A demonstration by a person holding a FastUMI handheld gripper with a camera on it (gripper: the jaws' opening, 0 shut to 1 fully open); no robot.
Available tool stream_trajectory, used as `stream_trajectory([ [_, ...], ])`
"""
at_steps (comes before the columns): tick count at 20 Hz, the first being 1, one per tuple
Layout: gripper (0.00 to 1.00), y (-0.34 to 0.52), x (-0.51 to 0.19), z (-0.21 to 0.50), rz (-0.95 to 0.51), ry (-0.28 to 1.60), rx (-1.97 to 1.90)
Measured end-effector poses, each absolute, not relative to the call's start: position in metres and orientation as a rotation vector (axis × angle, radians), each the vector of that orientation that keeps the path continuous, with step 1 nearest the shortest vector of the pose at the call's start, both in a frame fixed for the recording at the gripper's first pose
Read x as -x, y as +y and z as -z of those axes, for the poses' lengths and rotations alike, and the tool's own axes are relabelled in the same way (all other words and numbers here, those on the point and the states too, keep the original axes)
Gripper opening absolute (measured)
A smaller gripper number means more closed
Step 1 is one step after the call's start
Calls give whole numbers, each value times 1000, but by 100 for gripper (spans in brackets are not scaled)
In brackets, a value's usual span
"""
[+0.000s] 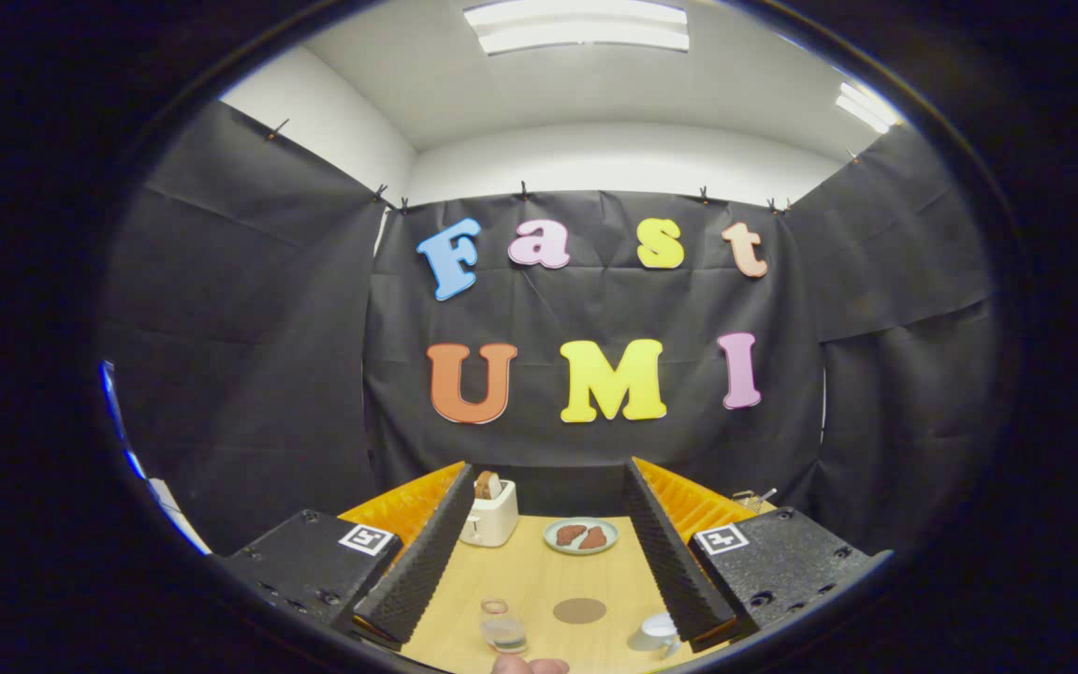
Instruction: Take the bottle from table, then pour the juice into the cup, finally place the bottle on the coaster
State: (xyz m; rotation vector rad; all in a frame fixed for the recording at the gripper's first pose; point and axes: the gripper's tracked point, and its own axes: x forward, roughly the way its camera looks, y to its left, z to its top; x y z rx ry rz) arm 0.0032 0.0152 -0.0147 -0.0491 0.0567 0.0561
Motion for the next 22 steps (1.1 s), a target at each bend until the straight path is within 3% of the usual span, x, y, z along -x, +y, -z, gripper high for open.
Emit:
stream_trajectory([
  [10,100,20,1,59,-49,100,57],
  [22,100,24,22,218,-77,216,28],
])
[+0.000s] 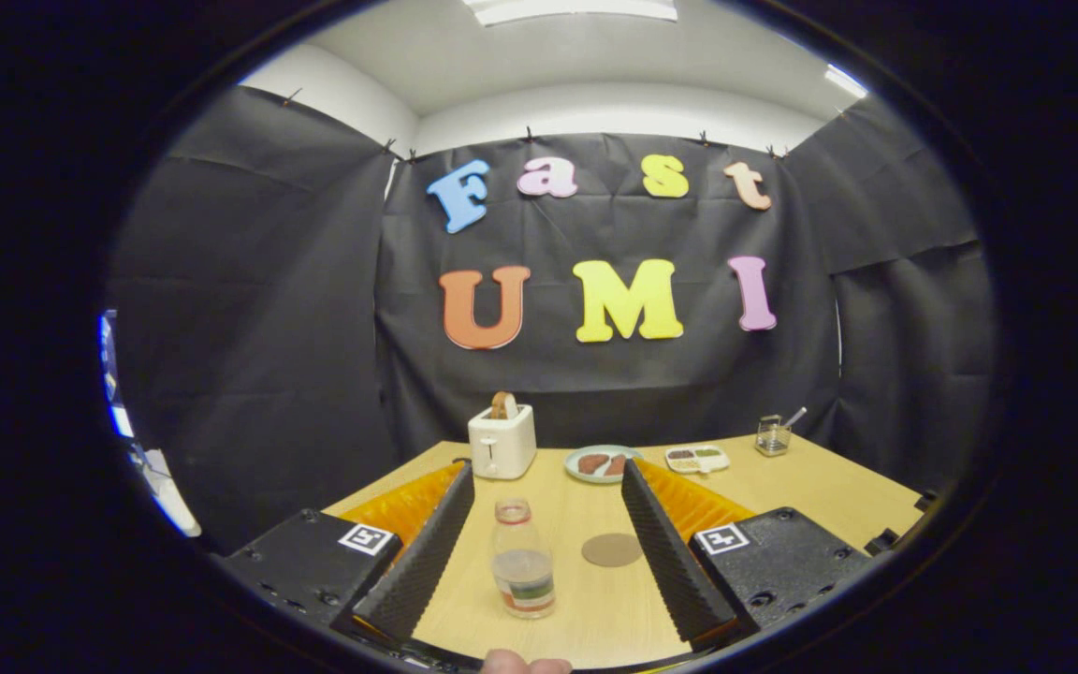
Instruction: Take the bottle from table, then pour the juice into the cup, finally place the bottle on the coaster
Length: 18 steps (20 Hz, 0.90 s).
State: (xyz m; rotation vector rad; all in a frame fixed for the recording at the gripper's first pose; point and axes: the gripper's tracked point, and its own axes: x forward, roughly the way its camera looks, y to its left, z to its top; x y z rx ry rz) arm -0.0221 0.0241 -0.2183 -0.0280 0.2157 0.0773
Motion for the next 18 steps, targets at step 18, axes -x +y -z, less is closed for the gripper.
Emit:
stream_trajectory([
  [18,100,35,0,368,-58,379,124],
])
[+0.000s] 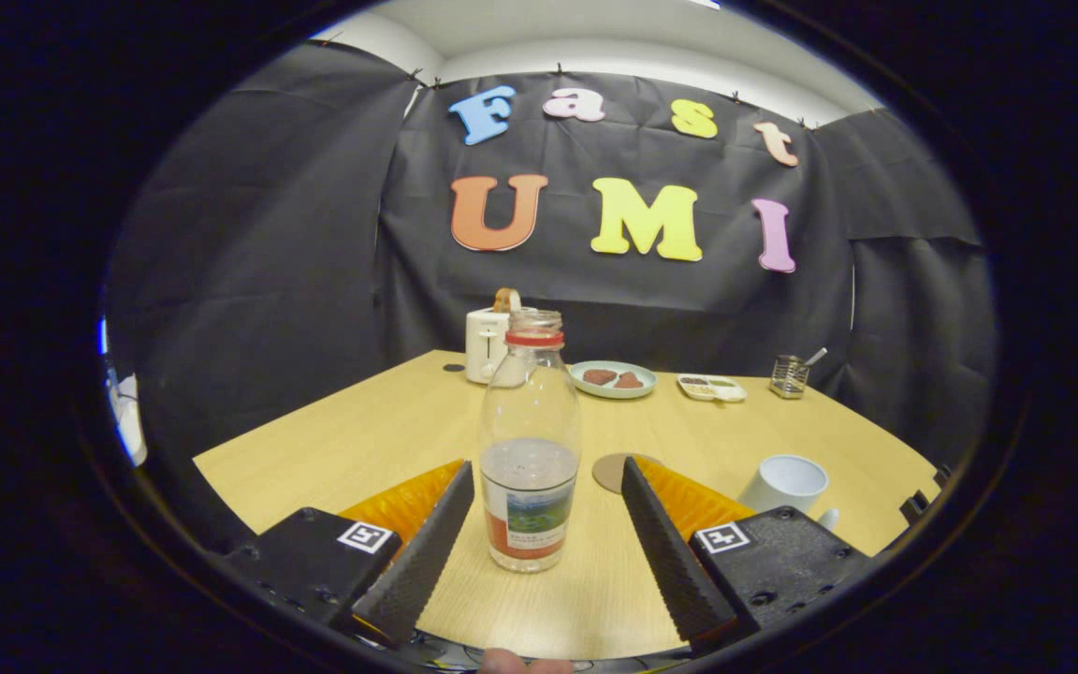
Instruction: Take the bottle from table, then pour the juice into the cup, finally place the bottle on the coaster
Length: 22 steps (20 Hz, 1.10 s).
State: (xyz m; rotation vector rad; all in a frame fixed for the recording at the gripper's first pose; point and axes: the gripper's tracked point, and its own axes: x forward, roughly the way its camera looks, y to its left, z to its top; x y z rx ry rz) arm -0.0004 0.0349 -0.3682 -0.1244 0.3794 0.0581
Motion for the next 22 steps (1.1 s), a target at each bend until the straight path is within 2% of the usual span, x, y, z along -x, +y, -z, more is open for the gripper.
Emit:
stream_trajectory([
  [10,100,49,-23,411,-79,407,234],
  [13,89,47,-24,412,-81,401,249],
  [15,86,50,-24,410,-99,404,232],
  [22,80,26,-29,363,-48,363,137],
])
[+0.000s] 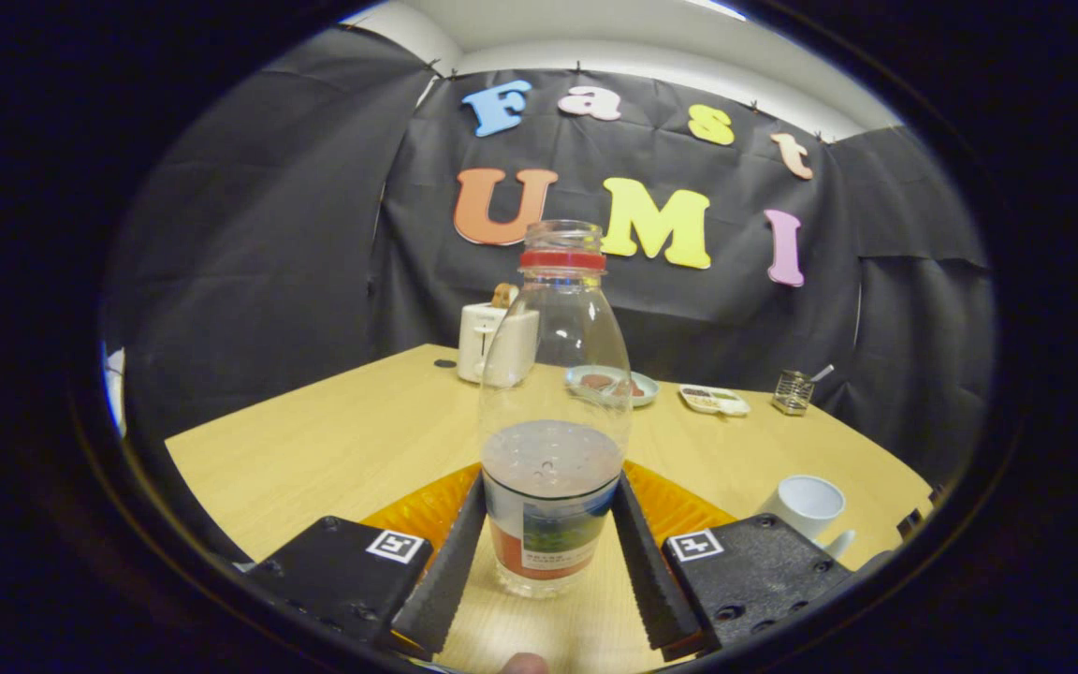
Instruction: Take the bottle from table, then pour the juice into the cup, finally place the bottle on the coaster
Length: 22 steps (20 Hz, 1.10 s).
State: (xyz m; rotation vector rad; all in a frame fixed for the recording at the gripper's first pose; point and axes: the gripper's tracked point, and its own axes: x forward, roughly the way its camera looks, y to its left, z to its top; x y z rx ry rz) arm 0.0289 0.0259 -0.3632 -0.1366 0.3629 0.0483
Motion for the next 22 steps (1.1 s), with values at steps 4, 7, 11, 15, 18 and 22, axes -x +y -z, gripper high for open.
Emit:
stream_trajectory([
  [4,79,18,-35,341,-49,379,22],
  [7,78,10,-39,330,-33,380,-45],
  [11,77,9,-43,324,-64,382,-221],
  [15,77,2,-43,326,-81,391,-441],
  [18,77,-2,-41,323,-90,404,-505],
  [22,77,0,-40,319,-114,398,-710],
])
